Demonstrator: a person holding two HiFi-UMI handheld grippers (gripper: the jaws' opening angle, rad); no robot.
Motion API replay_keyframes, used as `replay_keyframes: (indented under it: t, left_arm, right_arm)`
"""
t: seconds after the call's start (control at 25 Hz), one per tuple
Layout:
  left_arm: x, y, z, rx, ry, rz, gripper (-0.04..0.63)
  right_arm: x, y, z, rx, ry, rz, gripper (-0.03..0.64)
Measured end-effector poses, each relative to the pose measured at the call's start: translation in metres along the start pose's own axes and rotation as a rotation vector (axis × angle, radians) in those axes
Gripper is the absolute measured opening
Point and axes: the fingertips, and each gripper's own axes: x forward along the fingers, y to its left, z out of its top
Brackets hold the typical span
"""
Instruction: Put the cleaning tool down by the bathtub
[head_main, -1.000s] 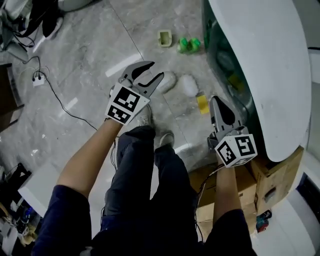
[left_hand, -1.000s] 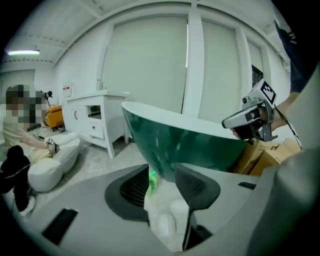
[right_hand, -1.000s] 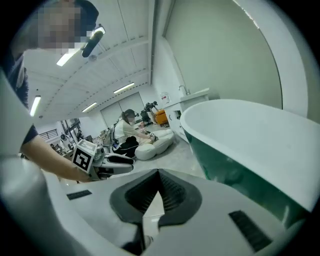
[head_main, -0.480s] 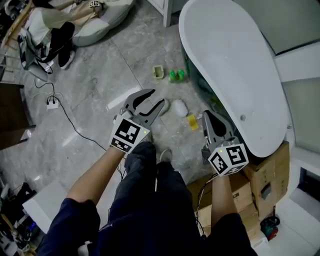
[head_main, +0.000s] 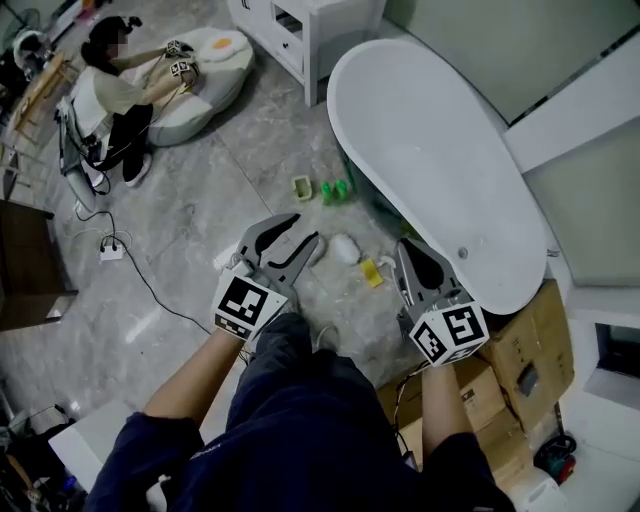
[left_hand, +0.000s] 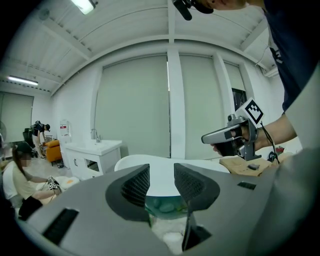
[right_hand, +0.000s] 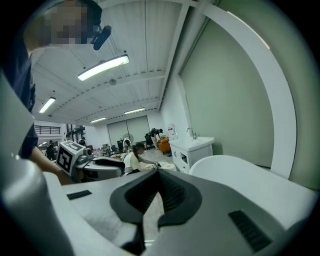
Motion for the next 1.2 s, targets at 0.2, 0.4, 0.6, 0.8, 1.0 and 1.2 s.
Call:
replay_keyframes:
  t: [0.2,0.4,0.6,0.8,1.0,1.2]
  left_arm:
    - [-0.017,-0.019,0.023,0.015,-0.017,-0.015,0.167]
    - [-0.024,-0.034,0.044,0.027,-0.033,-0.037,0.164]
    - [-0.026,-0.047,0.065,0.056,-0.051,-0.057,0.155]
    - [-0.023,-0.057,0.077,0.082,-0.063,-0.073,0.125]
    - [-0.018,-0.065,0.089,0.102,-0.073,-0.088,0.080]
    - [-0.022,-0.070,0.096,0.106,-0.090,-0.093,0.061]
  right_arm:
    - [-0.023,0.015,0.030,-0.031,-0.054,0.008,0.005]
    - [-0.037,0.026,0.039,-0.030,-0.069,0.021,0.005]
    - [-0.048,0.026,0.044,-0.023,-0.077,0.021,0.005]
    - [-0.057,0.016,0.048,-0.010,-0.088,0.013,0.005]
    - [-0.059,0.010,0.054,-0.021,-0.098,0.013,0.005]
    - [-0.062,0.014,0.056,-0.024,-0.109,0.022,0.005]
